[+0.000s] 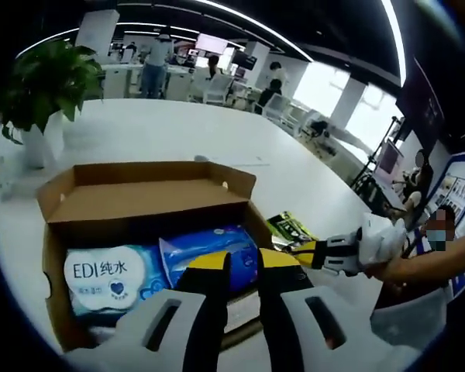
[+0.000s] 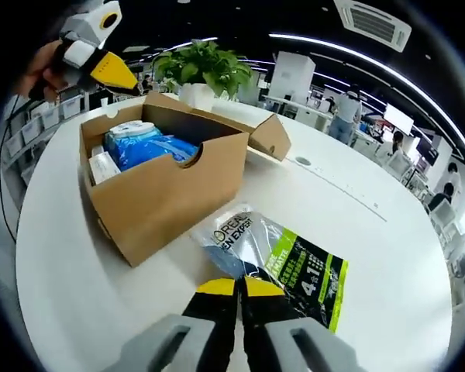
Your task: Operate the shoe box by opening the lid, removing the specified soft item, and placing it in the target area until the item is outside and the box remains undamaged.
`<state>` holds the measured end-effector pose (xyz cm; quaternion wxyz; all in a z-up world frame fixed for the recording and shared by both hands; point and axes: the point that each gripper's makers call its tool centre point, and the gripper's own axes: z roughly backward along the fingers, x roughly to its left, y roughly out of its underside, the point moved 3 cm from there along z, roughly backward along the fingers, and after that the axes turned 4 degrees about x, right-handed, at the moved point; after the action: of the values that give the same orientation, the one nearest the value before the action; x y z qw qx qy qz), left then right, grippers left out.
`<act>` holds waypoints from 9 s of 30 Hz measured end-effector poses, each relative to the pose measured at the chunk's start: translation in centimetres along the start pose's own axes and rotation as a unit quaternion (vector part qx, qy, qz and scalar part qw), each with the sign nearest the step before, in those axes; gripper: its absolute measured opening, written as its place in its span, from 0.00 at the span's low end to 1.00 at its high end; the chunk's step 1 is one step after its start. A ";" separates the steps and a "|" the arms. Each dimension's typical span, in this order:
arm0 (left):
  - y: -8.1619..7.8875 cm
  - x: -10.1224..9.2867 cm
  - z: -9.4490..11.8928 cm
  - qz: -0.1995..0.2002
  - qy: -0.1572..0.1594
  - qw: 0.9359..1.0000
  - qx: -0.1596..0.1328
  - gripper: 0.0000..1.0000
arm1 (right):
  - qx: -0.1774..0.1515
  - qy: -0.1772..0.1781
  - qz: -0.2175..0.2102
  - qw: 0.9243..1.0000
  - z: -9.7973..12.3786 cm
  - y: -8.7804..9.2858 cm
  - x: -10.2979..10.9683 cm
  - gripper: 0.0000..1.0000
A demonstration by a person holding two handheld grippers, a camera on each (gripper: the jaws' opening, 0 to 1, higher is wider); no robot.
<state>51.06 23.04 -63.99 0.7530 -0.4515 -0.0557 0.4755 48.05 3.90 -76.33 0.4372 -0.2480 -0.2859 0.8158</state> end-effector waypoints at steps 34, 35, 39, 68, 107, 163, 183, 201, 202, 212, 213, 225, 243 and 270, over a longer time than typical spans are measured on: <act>0.9 7.4 4.6 -0.030 -0.057 0.998 0.007 0.17 | 0.032 -0.022 0.022 0.999 -0.4 0.7 1.3 0.06; 0.8 7.5 4.7 -0.032 -0.058 0.998 0.006 0.17 | 0.032 -0.022 0.021 0.999 -0.3 0.7 1.3 0.06; 0.8 8.1 5.1 -0.041 -0.063 0.997 0.006 0.19 | 0.021 -0.024 0.013 0.999 0.2 0.3 1.3 0.08; 0.7 11.1 6.3 -0.122 -0.065 0.989 0.048 0.42 | -0.052 -0.096 0.094 0.990 6.2 -8.3 1.5 0.56; 1.4 13.0 2.4 -0.288 0.022 0.944 0.162 0.62 | -0.059 -0.255 0.149 0.954 0.7 -15.2 10.2 0.83; 5.9 14.3 -2.7 -0.498 0.091 0.810 0.297 0.62 | 0.001 -0.294 0.270 0.917 -11.2 -16.4 17.6 0.60; 5.8 14.1 -2.8 -0.510 0.077 0.804 0.296 0.60 | -0.011 -0.280 0.280 0.918 -11.0 -16.5 17.8 0.47; 3.7 12.9 -0.9 -0.528 0.060 0.785 0.318 0.59 | -0.042 -0.274 0.287 0.917 -8.8 -18.4 17.2 0.45; 3.5 12.8 -0.7 -0.529 0.060 0.785 0.318 0.59 | -0.043 -0.274 0.286 0.917 -8.6 -18.6 17.2 0.45; 1.3 11.1 0.9 -0.538 0.052 0.782 0.310 0.59 | -0.054 -0.268 0.292 0.917 -5.9 -20.3 16.4 0.45; 1.1 10.9 1.0 -0.539 0.051 0.781 0.310 0.59 | -0.057 -0.266 0.292 0.917 -5.6 -20.5 16.3 0.45; -2.0 7.6 2.7 -0.559 0.039 0.774 0.295 0.59 | -0.072 -0.248 0.297 0.919 -1.9 -22.2 14.3 0.45; -4.5 0.1 1.5 -0.563 0.051 0.779 0.270 0.58 | -0.070 -0.243 0.303 0.919 3.7 -20.8 8.5 0.44; -5.0 -9.2 -5.2 -0.573 0.102 0.774 0.250 0.58 | -0.047 -0.225 0.283 0.931 7.5 -14.7 -0.3 0.44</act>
<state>52.08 11.97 -60.21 0.9736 -0.1779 -0.1064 -0.0954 51.66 8.38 -60.88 0.1003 -0.1493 -0.3330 0.9256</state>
